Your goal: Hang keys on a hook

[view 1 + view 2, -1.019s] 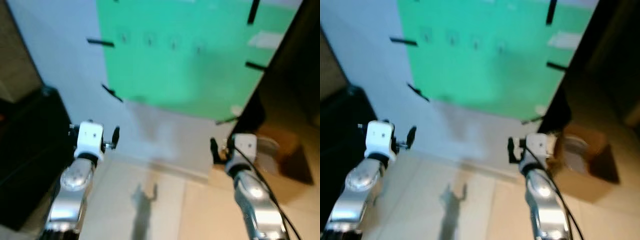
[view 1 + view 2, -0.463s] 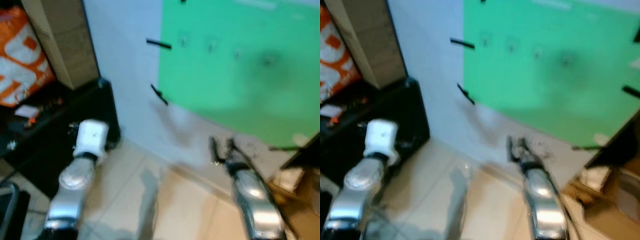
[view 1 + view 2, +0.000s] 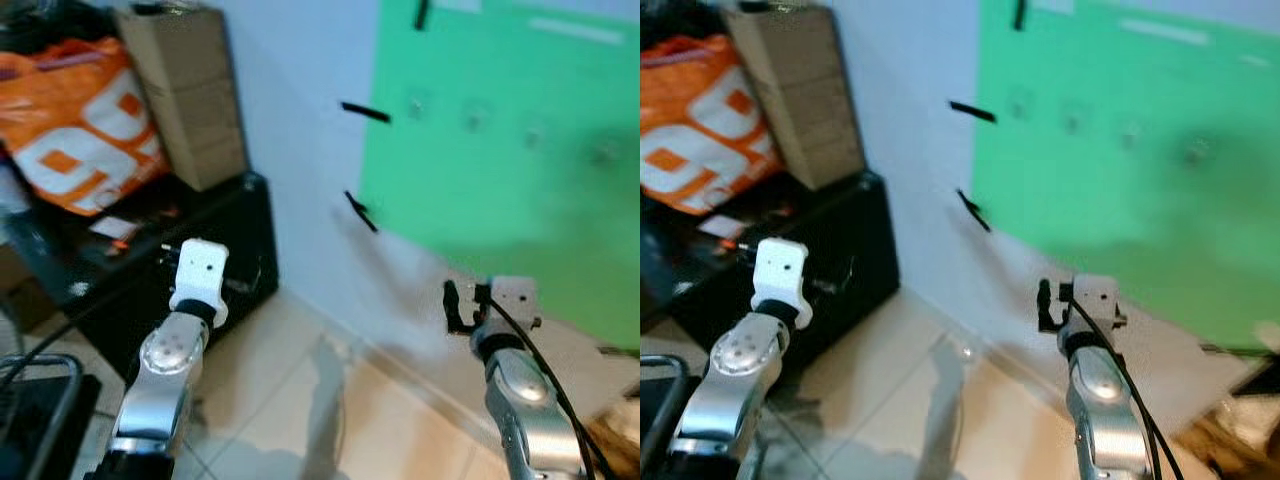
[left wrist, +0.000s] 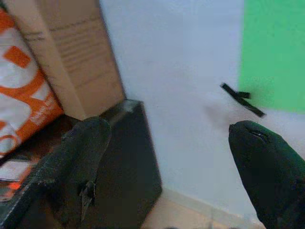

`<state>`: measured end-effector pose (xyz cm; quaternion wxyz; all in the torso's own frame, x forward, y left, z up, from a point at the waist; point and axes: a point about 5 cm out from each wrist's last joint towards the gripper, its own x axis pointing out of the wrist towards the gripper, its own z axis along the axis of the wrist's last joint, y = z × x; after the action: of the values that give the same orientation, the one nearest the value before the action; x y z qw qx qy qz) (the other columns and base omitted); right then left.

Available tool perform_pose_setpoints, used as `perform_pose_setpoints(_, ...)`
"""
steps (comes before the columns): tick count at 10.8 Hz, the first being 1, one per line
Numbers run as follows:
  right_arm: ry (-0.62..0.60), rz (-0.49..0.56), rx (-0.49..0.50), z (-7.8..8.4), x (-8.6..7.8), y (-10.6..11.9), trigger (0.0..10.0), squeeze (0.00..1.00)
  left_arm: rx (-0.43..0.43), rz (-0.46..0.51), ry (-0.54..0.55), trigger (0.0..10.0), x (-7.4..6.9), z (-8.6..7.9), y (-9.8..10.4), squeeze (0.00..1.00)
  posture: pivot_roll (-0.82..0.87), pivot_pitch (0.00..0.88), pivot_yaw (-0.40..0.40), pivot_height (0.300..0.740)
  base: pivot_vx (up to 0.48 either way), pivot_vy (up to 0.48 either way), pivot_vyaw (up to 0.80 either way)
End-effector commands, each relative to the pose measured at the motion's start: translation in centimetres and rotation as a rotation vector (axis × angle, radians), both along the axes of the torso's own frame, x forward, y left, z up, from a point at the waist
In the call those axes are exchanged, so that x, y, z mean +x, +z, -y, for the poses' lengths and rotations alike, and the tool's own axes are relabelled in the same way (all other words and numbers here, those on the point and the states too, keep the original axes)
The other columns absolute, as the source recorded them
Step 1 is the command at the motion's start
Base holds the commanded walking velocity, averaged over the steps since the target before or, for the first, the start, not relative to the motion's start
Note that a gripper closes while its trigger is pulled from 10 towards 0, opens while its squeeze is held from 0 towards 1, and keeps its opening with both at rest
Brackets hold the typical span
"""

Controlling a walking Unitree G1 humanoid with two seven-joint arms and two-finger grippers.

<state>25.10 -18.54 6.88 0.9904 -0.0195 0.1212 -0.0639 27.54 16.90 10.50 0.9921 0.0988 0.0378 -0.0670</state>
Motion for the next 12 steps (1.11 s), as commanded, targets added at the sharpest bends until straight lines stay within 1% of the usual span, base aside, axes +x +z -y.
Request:
perform_pose_setpoints(1, 0.017, 0.014, -0.015, -0.55, 0.29, 0.45, 10.0, 1.0, 0.01, 0.001, 0.017, 10.0, 0.09, -0.63, 0.14, 0.67, 0.01, 0.0, -0.007, 0.74, 0.33, 0.0, 0.0)
perform_pose_setpoints(9, 0.014, 0.006, -0.023, -0.43, 0.23, 0.39, 10.0, 1.0, 0.002, 0.002, 0.014, 10.0, 0.11, -0.35, 0.26, 0.67, 0.0, 0.0, -0.011, 0.74, 0.361, 0.0, 0.0)
perform_pose_setpoints(12, 0.027, 0.009, -0.034, -0.53, 0.16, 0.45, 10.0, 1.0, 0.0, 0.001, 0.007, 10.0, 0.17, -0.19, 0.23, 0.67, 0.0, 0.0, -0.006, 0.74, 0.37, 0.0, 0.8)
